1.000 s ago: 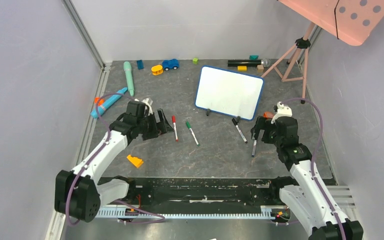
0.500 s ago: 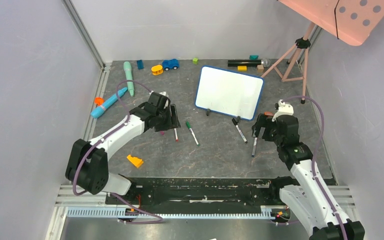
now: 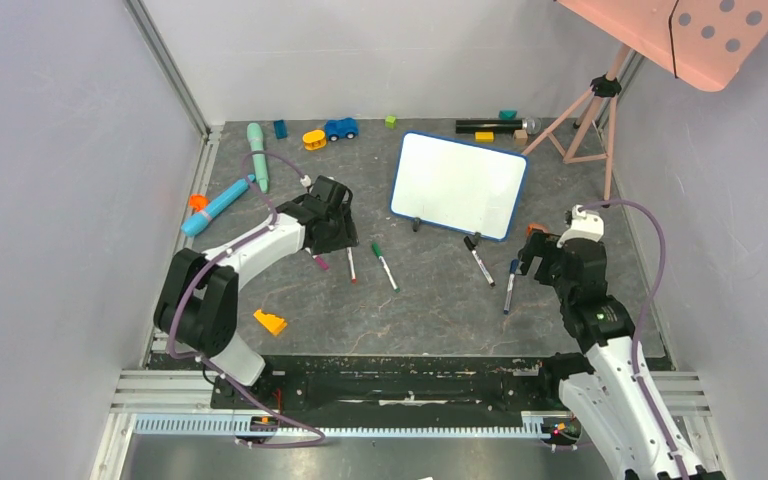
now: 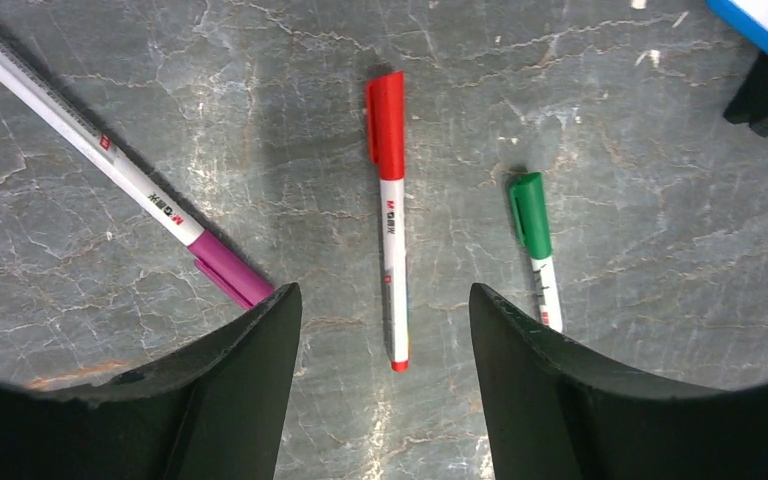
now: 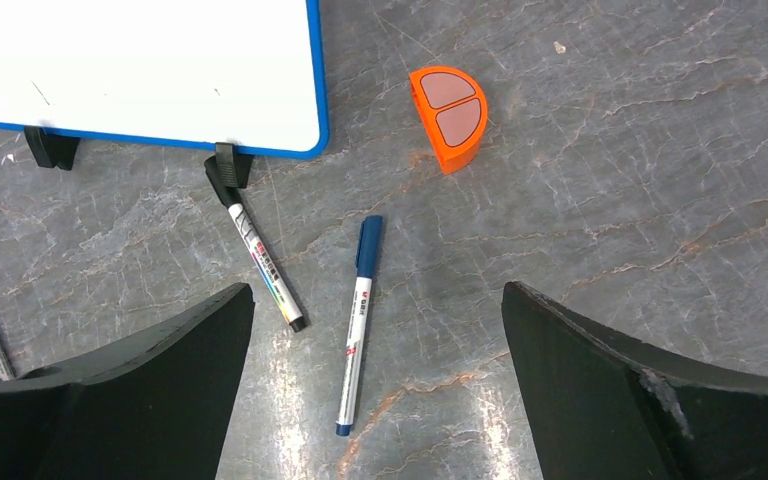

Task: Write a sentence on the whiteboard
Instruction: Pick up the whiteboard marker from the center of the board.

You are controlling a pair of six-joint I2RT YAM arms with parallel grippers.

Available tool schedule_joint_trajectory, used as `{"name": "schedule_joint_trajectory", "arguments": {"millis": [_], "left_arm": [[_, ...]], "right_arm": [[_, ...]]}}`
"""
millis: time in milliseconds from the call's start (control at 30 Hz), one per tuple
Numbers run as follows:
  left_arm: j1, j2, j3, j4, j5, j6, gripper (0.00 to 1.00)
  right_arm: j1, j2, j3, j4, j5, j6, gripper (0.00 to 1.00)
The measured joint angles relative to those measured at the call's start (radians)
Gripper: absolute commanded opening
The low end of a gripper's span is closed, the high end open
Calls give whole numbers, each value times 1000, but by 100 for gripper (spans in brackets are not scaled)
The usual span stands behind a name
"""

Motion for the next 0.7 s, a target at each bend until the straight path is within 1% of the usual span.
{"name": "schedule_joint_trajectory", "arguments": {"millis": [133,200,267,300,433,600,633,667,700], "left_arm": [[7,35,2,-2,-4,0,62],[11,53,2,1,-1,0,59],[10,61,-7,15,6,-1,53],[10,62,-12,20,8,-1,52],[9,77,-30,47,7,-1,52],[8,143,-29,60,24,-2,51],[8,143,-26,63,29,-1,47],[8,144,-25,71,35,-1,37],[6,149,-24,74,37,-1,30]], "right_arm": [[0,-18,0,-5,7,-2,96],[0,-16,0,-6,6,-2,96],[0,-3,0,-7,4,-2,96],[0,3,1,-8,3,-2,96],[0,42,3,-3,-9,1,95],[0,88,11,13,-29,9,95],[0,96,18,14,-32,10,95],[0,105,26,19,-34,10,94],[0,109,32,21,-35,11,94]]}}
